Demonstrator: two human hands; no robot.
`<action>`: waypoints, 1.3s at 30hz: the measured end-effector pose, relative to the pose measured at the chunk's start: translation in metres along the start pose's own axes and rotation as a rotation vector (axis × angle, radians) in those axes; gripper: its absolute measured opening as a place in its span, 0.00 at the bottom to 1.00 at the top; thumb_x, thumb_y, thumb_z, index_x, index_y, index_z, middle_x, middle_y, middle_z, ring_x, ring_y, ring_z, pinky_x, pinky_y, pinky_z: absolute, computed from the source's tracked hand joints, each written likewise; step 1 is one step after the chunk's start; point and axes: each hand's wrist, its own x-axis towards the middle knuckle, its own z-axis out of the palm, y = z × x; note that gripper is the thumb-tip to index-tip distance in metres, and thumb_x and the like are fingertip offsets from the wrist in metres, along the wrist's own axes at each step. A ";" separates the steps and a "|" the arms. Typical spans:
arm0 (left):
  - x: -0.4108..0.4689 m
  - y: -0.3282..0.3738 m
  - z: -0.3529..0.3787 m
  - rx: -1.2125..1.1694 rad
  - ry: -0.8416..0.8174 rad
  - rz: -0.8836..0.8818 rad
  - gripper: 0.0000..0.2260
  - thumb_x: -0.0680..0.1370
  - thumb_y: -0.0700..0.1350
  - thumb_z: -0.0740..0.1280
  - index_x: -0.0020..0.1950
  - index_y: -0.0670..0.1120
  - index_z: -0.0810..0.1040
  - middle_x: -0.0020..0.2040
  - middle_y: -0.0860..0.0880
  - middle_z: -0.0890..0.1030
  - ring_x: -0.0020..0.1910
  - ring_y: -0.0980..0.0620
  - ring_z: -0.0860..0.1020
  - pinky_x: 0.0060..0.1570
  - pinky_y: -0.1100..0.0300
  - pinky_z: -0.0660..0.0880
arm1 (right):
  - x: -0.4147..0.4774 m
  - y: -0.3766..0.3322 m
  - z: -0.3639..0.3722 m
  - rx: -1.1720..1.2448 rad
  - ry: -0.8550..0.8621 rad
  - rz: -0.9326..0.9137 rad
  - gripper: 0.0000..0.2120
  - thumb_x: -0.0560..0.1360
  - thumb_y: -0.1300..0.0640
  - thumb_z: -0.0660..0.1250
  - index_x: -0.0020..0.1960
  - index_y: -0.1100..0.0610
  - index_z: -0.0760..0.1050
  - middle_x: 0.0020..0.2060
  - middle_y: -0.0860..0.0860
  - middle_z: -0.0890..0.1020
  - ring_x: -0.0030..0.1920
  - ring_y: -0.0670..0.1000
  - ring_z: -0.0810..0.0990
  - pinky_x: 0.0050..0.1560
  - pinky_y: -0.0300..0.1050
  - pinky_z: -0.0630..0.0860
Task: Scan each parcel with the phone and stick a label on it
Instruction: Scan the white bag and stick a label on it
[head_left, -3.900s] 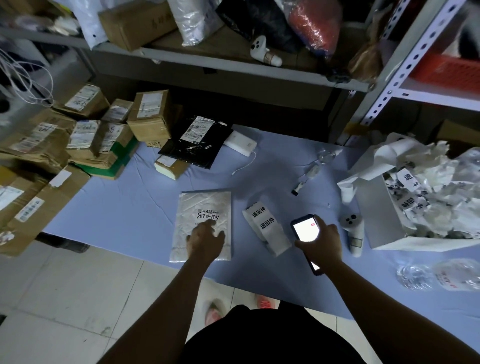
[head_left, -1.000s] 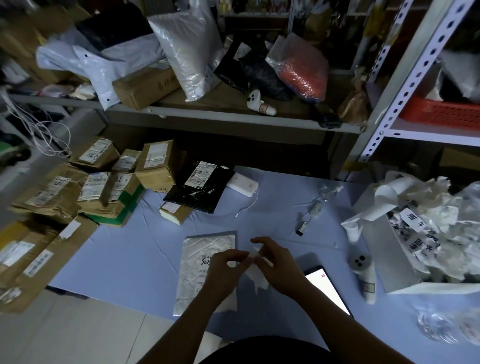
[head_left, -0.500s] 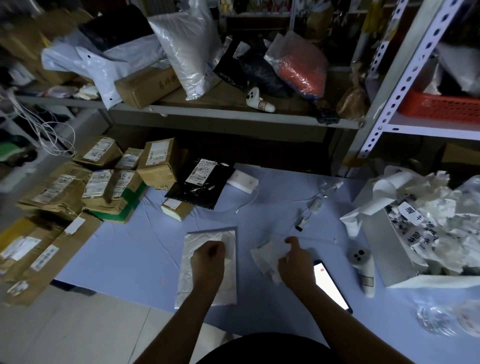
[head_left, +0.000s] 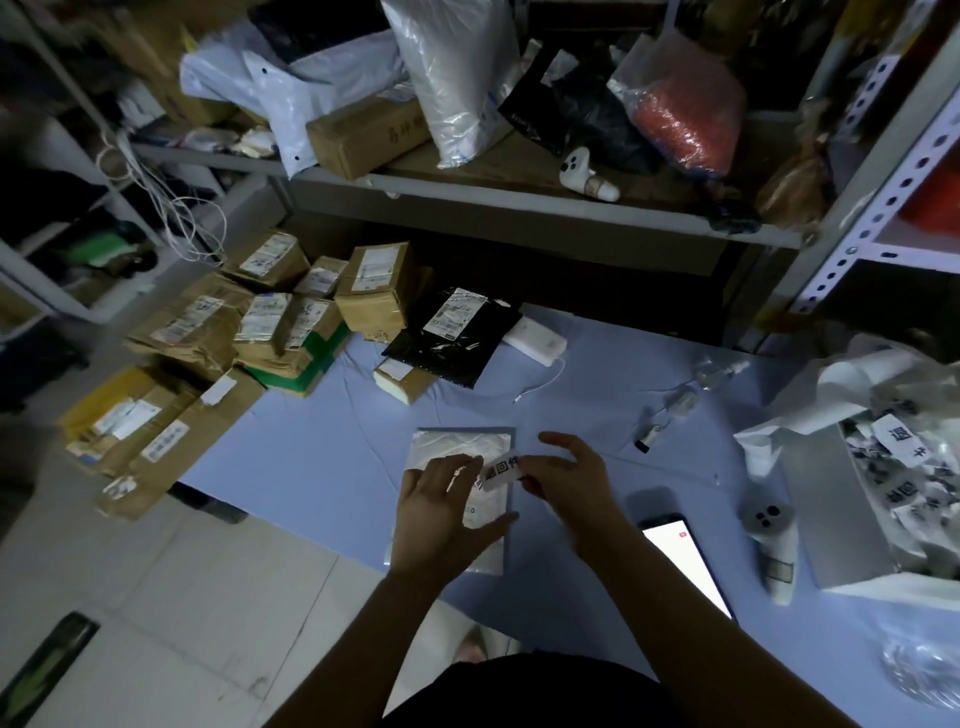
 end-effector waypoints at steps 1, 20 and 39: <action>-0.002 0.001 -0.005 -0.132 -0.074 -0.153 0.32 0.66 0.65 0.77 0.63 0.47 0.81 0.58 0.49 0.83 0.55 0.49 0.82 0.53 0.51 0.78 | 0.001 0.001 0.000 0.039 -0.002 0.002 0.18 0.70 0.69 0.76 0.57 0.56 0.79 0.50 0.59 0.85 0.45 0.52 0.87 0.45 0.42 0.84; -0.010 -0.050 0.025 -0.401 -0.214 -0.678 0.05 0.78 0.42 0.69 0.44 0.50 0.81 0.41 0.55 0.83 0.40 0.56 0.81 0.38 0.69 0.77 | 0.024 0.073 0.043 -0.527 0.076 -0.027 0.07 0.69 0.63 0.78 0.43 0.58 0.81 0.38 0.52 0.86 0.41 0.51 0.85 0.41 0.42 0.79; 0.048 -0.173 0.128 -0.146 -0.520 -0.283 0.21 0.78 0.52 0.56 0.67 0.49 0.77 0.55 0.46 0.81 0.50 0.44 0.80 0.50 0.51 0.75 | 0.135 0.119 0.135 -1.383 0.321 -0.161 0.11 0.80 0.55 0.64 0.49 0.49 0.86 0.51 0.50 0.79 0.56 0.54 0.74 0.58 0.50 0.72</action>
